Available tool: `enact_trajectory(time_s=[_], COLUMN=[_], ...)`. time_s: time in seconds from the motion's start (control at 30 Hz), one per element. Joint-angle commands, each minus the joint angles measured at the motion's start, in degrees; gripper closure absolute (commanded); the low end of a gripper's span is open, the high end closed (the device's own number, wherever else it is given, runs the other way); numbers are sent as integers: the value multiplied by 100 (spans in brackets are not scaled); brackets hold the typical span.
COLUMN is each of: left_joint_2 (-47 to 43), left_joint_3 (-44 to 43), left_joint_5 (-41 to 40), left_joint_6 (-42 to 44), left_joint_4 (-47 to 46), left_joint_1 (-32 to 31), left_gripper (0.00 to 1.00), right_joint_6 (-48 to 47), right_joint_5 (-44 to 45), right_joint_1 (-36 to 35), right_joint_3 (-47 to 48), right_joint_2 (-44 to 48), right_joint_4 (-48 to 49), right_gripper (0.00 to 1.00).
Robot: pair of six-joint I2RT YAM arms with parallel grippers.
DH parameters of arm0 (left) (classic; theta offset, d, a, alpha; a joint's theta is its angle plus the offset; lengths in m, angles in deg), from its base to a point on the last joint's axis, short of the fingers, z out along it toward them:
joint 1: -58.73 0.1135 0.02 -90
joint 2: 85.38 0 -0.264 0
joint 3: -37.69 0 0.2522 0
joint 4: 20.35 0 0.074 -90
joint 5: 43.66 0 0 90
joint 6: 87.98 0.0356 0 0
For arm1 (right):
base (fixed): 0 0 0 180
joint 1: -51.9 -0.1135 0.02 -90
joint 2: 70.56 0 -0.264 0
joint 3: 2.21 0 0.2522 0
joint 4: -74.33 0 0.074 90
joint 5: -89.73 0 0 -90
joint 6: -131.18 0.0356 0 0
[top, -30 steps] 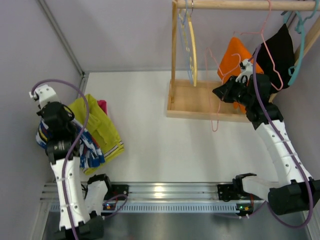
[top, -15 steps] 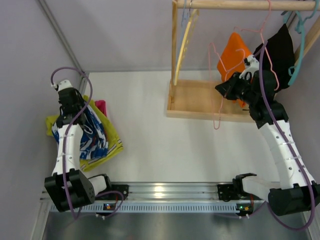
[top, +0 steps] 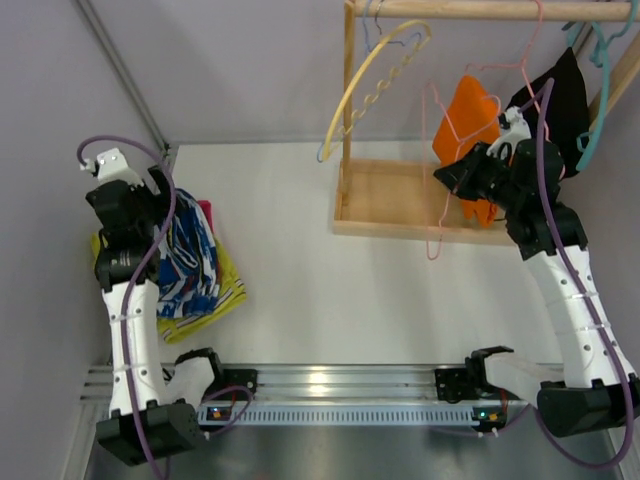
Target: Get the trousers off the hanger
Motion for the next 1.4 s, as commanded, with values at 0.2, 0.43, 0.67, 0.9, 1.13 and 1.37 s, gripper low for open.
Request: enact_trajectory(time_s=[0.2,0.43,0.67,0.9,1.13,1.37], left_joint_2=[-707,-849,-725,-682,-690,-752], left_joint_3=[-697,-909,-1146,-1216,-1261,-1146], left_joint_5=[1304,2790,2932,3107,3055,2967], left_joint_6=[493,230,19,-210,-307,-360], left_joint_4=[-106,-370,-405,-502,-555,-555], left_joint_1=[24,24,24,16,16,16], left_gripper=[1,1,2,2,1,2], right_joint_6=[433,267,-401,-726,-1105,-1377], right_joint_5=[345,398,1461,1532,1576,2182], right_joint_1=[-92,-144,-276,-355,-487,-645], right_joint_3=[1218,1797,2931,3819,4689,5543], right_joint_2=[-629,-998,-1595,-2070,-2772,-3240], right_joint_4=[-792,-977,-1820,-1891,-1970,-1830], right_gripper=[100,100,100,100,100,100])
